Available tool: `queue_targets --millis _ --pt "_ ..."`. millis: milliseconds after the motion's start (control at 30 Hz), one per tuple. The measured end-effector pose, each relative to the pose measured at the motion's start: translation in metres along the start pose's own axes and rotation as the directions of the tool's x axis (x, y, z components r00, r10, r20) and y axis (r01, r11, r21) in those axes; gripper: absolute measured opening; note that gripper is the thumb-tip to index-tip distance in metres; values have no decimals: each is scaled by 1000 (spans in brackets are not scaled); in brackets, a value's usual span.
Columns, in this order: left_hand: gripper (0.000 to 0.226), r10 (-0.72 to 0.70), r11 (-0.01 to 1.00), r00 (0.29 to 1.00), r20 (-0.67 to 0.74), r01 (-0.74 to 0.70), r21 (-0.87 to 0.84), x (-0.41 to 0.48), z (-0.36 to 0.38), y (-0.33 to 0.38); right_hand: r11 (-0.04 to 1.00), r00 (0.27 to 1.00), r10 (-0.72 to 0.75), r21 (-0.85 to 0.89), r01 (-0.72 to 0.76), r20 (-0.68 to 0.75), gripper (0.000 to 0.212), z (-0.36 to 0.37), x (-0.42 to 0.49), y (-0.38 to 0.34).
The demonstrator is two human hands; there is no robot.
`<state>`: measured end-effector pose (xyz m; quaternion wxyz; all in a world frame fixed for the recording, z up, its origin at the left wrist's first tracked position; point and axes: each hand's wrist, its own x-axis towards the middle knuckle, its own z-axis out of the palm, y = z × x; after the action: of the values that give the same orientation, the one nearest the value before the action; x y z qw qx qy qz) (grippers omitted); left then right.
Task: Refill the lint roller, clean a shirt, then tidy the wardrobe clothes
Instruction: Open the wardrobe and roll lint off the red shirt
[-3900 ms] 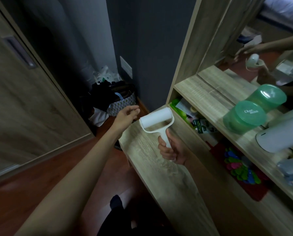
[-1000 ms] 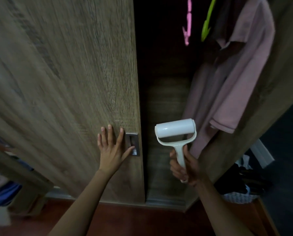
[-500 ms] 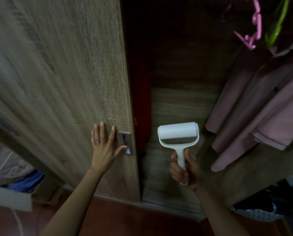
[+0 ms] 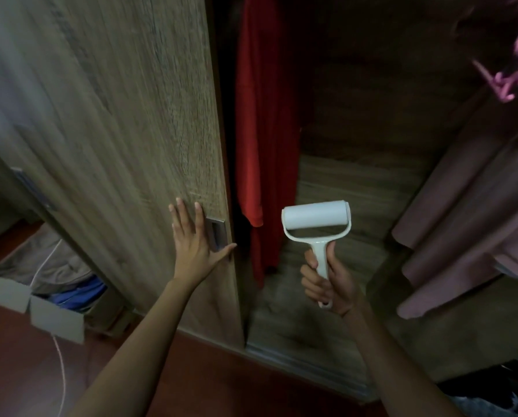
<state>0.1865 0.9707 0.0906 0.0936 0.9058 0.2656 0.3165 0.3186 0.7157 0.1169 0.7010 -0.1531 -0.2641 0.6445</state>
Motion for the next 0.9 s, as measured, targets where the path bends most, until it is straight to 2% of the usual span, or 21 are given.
queue_targets --millis 200,367,500,567,700,800,900 --pt "126 -1 1000 1000 16 1 -24 4 -6 -15 998 996 4 70 -10 88 49 3 3 -3" --pt "123 -9 999 1000 29 10 -35 3 -8 -11 994 996 26 102 -35 91 46 11 1 -7" --pt "109 -69 983 997 -34 62 -172 -7 -17 11 995 995 -6 104 -5 103 47 19 0 -14" --pt "94 -54 963 991 -124 19 -269 -12 -26 38 994 993 -26 110 13 117 46 22 -2 -19" --pt "68 108 900 948 -299 -221 -376 -7 -41 92 992 990 -58 119 43 125 46 25 -8 -30" --pt "54 150 856 945 -291 -272 -439 7 -39 118 992 990 -69 116 55 125 45 25 -14 -36" --pt "55 129 879 953 -276 -238 -413 28 -28 128 993 988 -68 104 54 136 44 28 -17 -39"
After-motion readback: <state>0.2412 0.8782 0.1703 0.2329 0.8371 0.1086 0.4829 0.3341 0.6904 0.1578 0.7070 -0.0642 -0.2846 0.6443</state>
